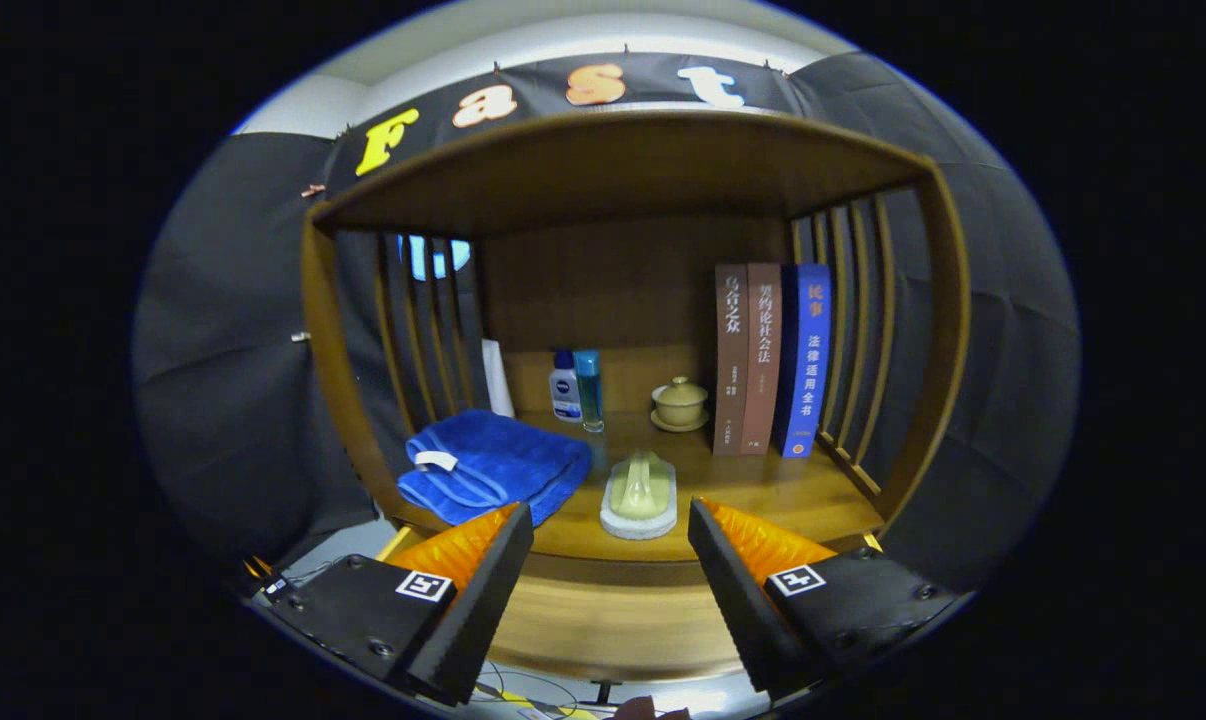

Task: Pull open the drawer, take out the items inside it, and place them on the countertop above the cabinet.

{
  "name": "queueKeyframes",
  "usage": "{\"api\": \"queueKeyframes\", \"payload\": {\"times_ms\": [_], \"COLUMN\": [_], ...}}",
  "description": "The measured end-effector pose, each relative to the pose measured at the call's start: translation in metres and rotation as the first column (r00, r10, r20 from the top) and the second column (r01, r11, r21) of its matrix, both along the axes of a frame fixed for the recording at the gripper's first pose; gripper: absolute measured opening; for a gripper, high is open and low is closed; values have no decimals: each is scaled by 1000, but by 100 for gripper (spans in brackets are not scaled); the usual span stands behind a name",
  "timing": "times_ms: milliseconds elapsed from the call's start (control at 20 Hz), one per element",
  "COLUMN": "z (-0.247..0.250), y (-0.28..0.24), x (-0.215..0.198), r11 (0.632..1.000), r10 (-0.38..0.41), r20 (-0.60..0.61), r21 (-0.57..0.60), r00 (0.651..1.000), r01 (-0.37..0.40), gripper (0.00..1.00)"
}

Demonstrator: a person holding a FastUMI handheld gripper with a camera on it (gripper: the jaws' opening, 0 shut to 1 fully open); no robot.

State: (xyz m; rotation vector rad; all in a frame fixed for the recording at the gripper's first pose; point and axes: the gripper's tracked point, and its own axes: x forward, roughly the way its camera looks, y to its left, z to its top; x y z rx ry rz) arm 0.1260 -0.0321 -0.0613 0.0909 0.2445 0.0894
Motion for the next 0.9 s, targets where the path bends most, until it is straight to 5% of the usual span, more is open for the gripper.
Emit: {"api": "queueKeyframes", "payload": {"times_ms": [500, 900], "z": [-88, -176], "y": [16, 14], "x": [-129, -113], "r11": [998, 994], "r10": [-36, -32], "r20": [90, 14], "r21": [-57, -104], "r00": [995, 999], "r01": [41, 33], "gripper": [99, 99]}}
